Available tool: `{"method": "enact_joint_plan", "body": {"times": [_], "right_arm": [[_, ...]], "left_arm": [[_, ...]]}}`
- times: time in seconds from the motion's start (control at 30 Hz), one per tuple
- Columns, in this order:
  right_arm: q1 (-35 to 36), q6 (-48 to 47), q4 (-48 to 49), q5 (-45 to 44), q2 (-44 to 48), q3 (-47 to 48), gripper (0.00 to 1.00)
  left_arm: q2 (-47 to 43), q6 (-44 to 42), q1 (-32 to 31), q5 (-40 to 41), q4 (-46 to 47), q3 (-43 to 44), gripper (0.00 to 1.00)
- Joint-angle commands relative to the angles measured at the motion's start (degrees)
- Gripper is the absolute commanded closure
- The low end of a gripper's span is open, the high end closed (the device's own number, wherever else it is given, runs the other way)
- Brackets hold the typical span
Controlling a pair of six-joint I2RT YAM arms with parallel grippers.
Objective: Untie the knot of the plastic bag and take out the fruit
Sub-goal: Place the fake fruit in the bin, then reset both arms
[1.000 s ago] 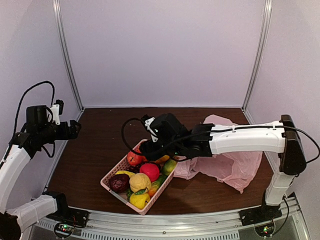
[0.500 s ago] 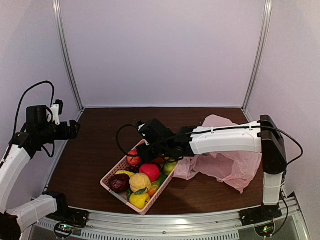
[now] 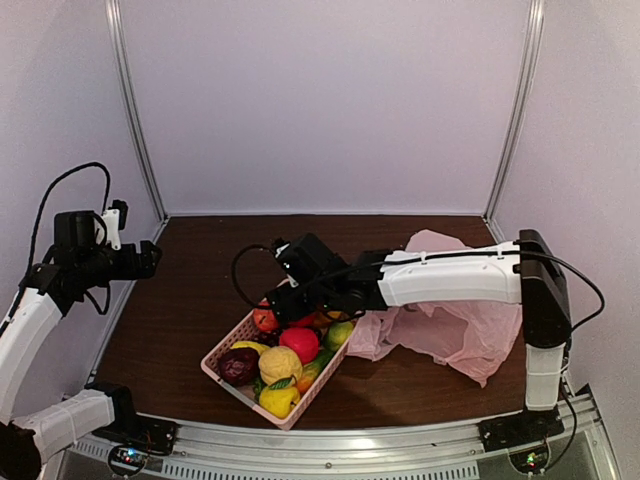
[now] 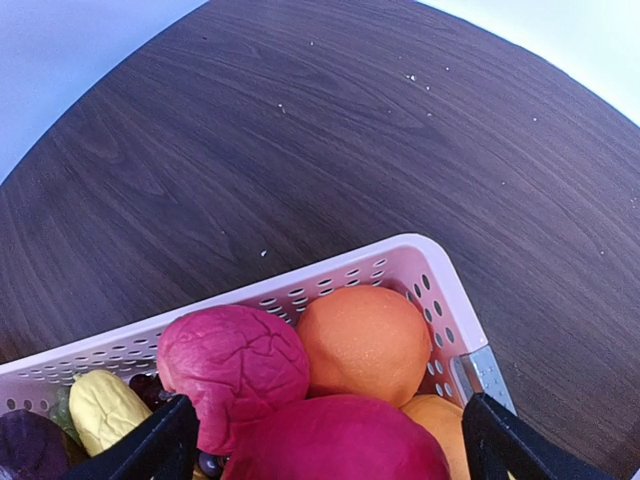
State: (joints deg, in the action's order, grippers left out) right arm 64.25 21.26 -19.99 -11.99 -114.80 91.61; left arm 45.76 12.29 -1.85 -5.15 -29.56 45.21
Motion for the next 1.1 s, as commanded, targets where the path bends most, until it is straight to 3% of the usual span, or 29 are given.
{"method": "enact_joint_plan", "body": {"times": [0.0,0.2,0.33,0.43,0.63,0.8,0.97,1.07], "right_arm": [[-0.2,-0.1,0.7,0.6,0.8,1.1,0.05],[-1.4,0.2,1.8,0.5,6.1,-0.5,0.01],[-5.0,0.4,1.8,0.8,10.7,-3.7,0.01],[-9.4,0.7,1.6,0.9,14.4,-8.6,0.01],[-20.6,0.1,1.9,0.2,25.1,-19.8,0.01],[-33.6,-1.9,3.1,4.1,33.7,-28.2,0.01],[-46.7,-4.3,5.8,7.8,39.9,-34.6,0.01],[-51.1,-6.0,10.3,7.5,44.2,-39.0,0.01]], "left_arm": [[-0.1,-0.6,0.4,-0.5,2.3,-0.4,0.03],[0.2,1.7,0.4,-1.8,4.1,-0.3,0.02],[1.1,4.0,0.4,-4.9,8.6,-2.2,0.03],[3.7,5.7,0.4,-2.0,10.2,-0.9,0.02],[11.9,6.9,1.0,2.4,18.7,-0.1,0.03],[17.4,8.8,6.3,-1.3,28.9,-2.6,0.03],[19.3,5.6,6.9,6.5,35.7,-4.9,0.03],[18.3,3.5,6.9,10.8,40.7,-8.6,0.03]]}}
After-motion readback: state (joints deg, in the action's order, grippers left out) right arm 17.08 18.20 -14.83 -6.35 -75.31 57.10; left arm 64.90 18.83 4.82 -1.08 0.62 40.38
